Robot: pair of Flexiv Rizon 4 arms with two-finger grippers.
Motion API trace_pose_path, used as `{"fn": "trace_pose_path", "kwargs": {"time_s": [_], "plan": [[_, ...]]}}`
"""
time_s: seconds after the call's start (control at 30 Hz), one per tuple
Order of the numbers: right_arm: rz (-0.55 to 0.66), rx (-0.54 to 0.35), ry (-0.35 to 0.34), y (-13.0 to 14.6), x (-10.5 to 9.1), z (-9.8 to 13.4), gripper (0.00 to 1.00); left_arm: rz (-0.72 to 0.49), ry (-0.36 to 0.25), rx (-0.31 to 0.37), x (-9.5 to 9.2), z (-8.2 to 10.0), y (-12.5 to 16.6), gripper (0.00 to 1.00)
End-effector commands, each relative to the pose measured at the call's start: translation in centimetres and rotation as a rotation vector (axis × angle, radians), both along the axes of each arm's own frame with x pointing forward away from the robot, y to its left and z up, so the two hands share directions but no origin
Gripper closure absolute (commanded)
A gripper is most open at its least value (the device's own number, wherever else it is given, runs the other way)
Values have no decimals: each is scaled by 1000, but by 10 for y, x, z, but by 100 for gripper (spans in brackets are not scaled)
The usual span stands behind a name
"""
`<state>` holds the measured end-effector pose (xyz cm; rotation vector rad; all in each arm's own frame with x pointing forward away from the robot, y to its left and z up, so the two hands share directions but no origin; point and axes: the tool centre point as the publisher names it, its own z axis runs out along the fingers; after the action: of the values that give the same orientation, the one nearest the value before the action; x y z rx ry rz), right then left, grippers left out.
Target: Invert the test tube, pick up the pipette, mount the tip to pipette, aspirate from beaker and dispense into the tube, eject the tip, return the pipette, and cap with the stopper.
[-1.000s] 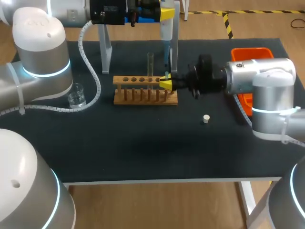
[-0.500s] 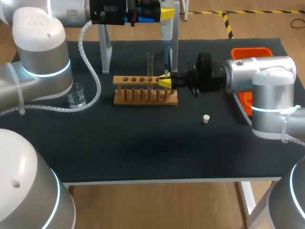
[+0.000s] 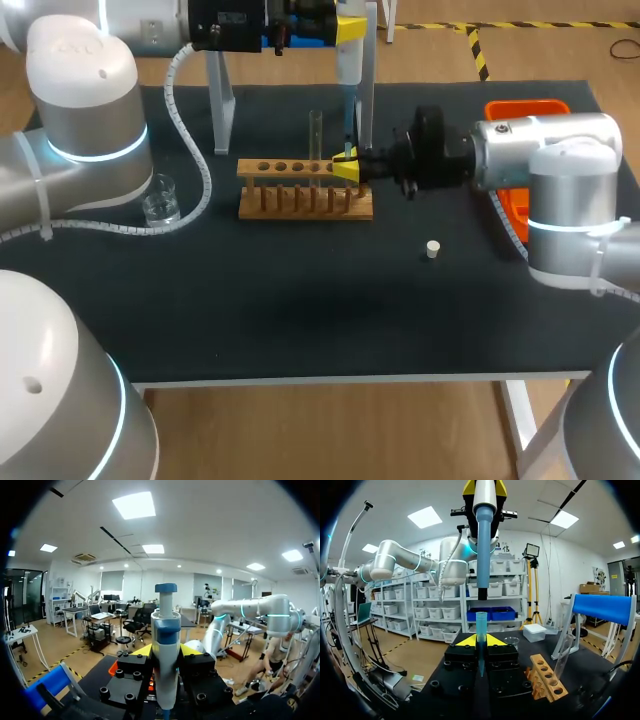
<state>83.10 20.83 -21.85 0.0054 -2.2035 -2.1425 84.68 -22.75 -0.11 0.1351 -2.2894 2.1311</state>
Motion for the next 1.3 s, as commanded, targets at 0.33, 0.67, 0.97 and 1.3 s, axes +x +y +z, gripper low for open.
{"fn": "trace_pose_path", "kwargs": {"time_s": [0.33, 0.67, 0.97, 1.3], "plan": [[-7, 0, -1, -2, 0, 3, 100, -2, 1, 3, 0, 1, 0, 100], [-7, 2, -3, -3, 2, 5, 100, -2, 1, 3, 0, 1, 0, 100], [-3, 0, -6, -2, 3, 7, 100, -2, 1, 3, 0, 1, 0, 100], [1, -4, -6, -2, 3, 8, 100, -2, 1, 3, 0, 1, 0, 100]]}}
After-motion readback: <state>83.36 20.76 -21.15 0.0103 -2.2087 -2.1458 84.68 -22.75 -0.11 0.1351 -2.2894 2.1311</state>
